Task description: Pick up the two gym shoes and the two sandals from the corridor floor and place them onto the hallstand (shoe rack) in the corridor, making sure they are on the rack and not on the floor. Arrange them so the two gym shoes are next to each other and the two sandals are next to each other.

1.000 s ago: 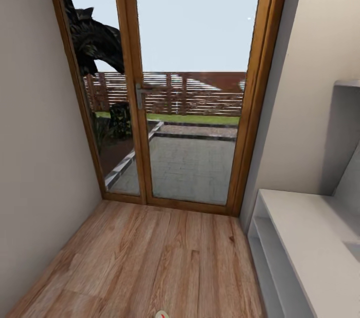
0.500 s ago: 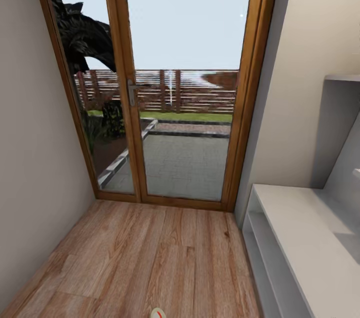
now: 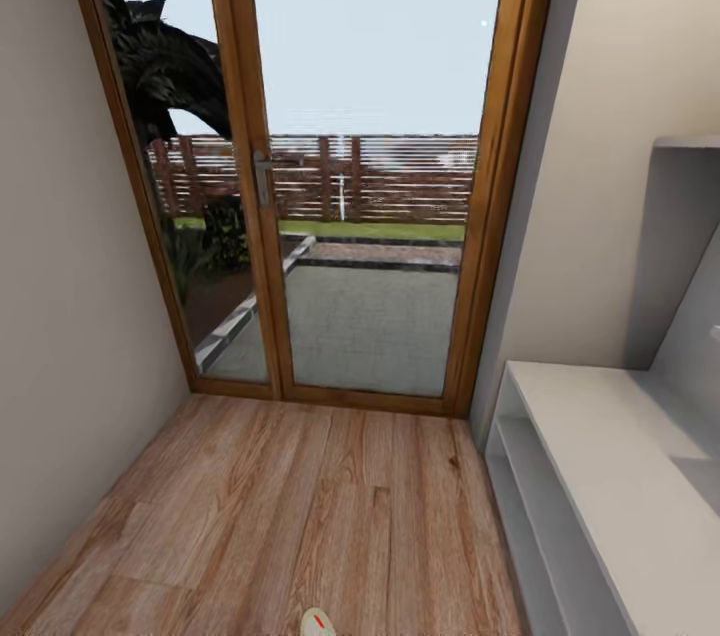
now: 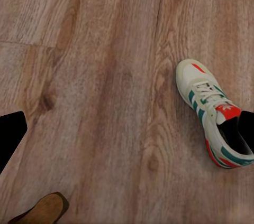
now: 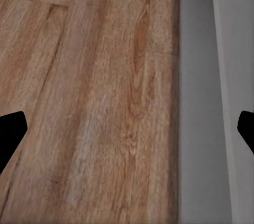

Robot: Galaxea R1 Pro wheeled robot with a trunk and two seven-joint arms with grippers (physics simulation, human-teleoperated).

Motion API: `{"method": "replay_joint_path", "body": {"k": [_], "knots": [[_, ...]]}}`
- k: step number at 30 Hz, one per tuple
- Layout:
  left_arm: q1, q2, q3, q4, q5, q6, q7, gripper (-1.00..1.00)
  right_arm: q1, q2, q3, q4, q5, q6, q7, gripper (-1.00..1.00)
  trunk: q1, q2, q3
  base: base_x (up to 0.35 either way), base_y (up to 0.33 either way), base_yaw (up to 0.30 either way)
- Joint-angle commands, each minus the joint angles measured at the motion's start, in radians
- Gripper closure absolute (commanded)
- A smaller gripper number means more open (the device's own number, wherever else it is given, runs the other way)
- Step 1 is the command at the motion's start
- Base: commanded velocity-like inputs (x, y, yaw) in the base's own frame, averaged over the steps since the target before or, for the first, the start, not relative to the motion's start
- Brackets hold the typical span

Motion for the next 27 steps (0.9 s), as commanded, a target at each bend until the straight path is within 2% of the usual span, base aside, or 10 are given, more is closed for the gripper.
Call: {"method": "replay_joint_path", "body": {"k": [1, 8, 13, 15, 18, 21, 25, 27], "knots": [[-0.001, 0.000, 0.003, 0.001, 0.000, -0.003, 0.000, -1.00, -0.001, 0.000, 0.000, 0.001, 0.000, -0.003, 0.001, -1.00, 0.004, -0.008, -0.005, 0.000, 0.000, 0.000], [-0.011, 0.003, 0.008, 0.002, 0.008, -0.002, -0.009, -1.00, -0.001, 0.001, 0.002, -0.015, 0.000, -0.003, 0.004, -1.00, 0.031, -0.057, -0.038, 0.000, 0.000, 0.000], [-0.032, 0.004, 0.008, -0.001, 0.010, 0.004, -0.010, -1.00, -0.001, 0.001, 0.014, -0.125, 0.004, 0.003, 0.008, -1.00, 0.050, -0.092, -0.056, 0.000, 0.000, 0.000], [-0.047, 0.004, 0.008, -0.006, 0.009, 0.008, -0.010, -1.00, -0.001, 0.001, 0.029, -0.162, 0.005, 0.007, 0.009, -1.00, 0.058, -0.106, -0.063, 0.000, 0.000, 0.000], [-0.094, 0.006, 0.007, -0.019, 0.006, 0.018, -0.009, -1.00, -0.002, 0.001, 0.071, -0.243, 0.007, 0.032, 0.009, -1.00, 0.069, -0.127, -0.073, 0.000, 0.000, 0.000], [-0.138, 0.008, 0.007, -0.024, 0.003, 0.034, -0.008, -1.00, -0.008, 0.000, 0.098, -0.305, 0.007, 0.076, 0.009, -1.00, 0.081, -0.148, -0.083, 0.000, 0.000, 0.000], [-0.201, 0.008, 0.005, -0.028, 0.000, 0.089, -0.007, -1.00, -0.033, 0.001, 0.118, -0.391, 0.006, 0.177, 0.010, -1.00, 0.096, -0.176, -0.095, 0.000, 0.000, 0.000], [-0.258, 0.008, 0.006, -0.031, -0.001, 0.167, -0.004, -1.00, -0.081, 0.001, 0.126, -0.462, 0.005, 0.293, 0.011, -1.00, 0.104, -0.190, -0.101, 0.000, 0.000, 0.000]]}}
